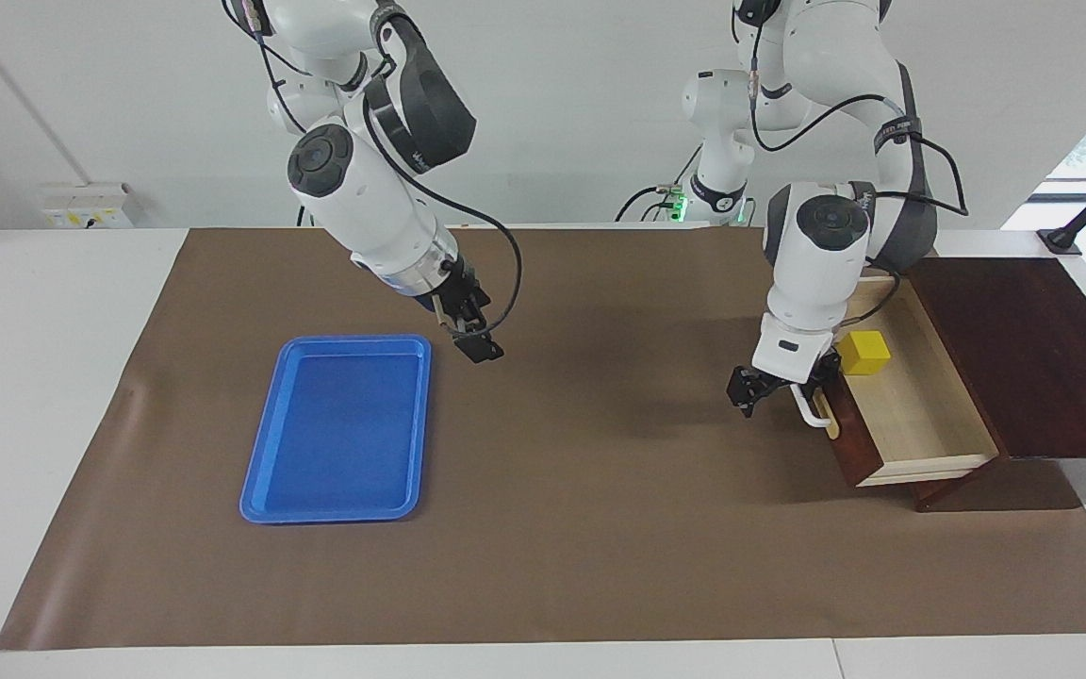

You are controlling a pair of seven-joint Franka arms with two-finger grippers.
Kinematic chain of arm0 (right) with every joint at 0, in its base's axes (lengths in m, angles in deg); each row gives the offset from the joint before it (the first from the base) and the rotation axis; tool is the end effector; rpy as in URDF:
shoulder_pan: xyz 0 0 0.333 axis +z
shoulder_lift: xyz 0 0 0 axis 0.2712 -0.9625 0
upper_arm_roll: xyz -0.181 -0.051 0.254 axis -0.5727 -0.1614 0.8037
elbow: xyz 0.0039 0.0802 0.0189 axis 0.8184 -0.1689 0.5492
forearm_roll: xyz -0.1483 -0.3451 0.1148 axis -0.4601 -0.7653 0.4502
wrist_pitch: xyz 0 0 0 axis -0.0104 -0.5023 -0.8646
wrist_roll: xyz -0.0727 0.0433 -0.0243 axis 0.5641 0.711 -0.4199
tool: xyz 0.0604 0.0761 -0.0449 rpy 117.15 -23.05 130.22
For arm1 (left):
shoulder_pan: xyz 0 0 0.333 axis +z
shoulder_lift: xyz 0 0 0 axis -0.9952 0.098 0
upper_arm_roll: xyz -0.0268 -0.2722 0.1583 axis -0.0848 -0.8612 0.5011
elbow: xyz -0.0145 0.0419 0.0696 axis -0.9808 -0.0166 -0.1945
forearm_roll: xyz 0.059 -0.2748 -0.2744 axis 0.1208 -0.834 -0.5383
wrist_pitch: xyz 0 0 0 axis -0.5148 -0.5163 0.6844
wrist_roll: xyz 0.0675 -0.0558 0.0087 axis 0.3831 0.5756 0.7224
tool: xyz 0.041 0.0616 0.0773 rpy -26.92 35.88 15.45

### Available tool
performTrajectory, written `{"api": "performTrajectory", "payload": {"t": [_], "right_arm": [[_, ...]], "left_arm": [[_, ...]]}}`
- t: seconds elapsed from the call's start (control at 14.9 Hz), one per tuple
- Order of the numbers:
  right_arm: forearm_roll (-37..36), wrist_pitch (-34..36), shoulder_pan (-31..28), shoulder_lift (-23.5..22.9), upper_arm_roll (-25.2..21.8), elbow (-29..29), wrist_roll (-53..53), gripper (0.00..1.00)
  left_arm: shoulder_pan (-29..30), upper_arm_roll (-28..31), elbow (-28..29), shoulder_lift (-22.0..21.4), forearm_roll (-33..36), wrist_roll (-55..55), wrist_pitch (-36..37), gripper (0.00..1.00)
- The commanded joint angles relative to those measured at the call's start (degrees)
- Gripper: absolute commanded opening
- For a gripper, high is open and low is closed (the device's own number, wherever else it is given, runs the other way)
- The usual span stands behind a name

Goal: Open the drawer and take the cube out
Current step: 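Pull the drawer open with the left gripper while the right gripper rises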

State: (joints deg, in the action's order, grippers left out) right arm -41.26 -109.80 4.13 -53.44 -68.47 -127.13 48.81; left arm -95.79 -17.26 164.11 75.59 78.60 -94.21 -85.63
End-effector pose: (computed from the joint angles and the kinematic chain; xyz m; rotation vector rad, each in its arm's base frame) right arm 0.6070 0.2462 0.5096 -2.2041 1.8127 0.5018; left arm 0.6224 -0.1615 0.4237 -3.0205 -0.1960 -0.1964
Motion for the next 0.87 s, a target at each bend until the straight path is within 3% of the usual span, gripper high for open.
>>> {"api": "performTrajectory", "payload": {"t": [0.0,0.47,0.6,0.8], "right_arm": [[1.47,0.73,-0.44,0.14,0.12,-0.17,1.01,0.94],[1.47,1.08,-0.71,0.49,0.12,-1.22,0.66,0.95],[1.55,0.9,-0.71,0.49,0.12,-1.22,0.66,0.95],[1.47,1.16,-0.71,0.57,0.12,-1.22,0.66,0.95]], "left_arm": [[-0.19,0.14,-3.94,0.78,-1.81,-0.94,4.15,1.0],[-1.59,0.32,-4.64,0.42,-1.9,-1.2,8.37,1.0],[-1.86,0.06,-12.96,2.26,-3.38,-2.16,17.05,1.0],[-1.6,0.5,-19.23,3.41,-5.41,-7.77,23.23,1.0]]}}
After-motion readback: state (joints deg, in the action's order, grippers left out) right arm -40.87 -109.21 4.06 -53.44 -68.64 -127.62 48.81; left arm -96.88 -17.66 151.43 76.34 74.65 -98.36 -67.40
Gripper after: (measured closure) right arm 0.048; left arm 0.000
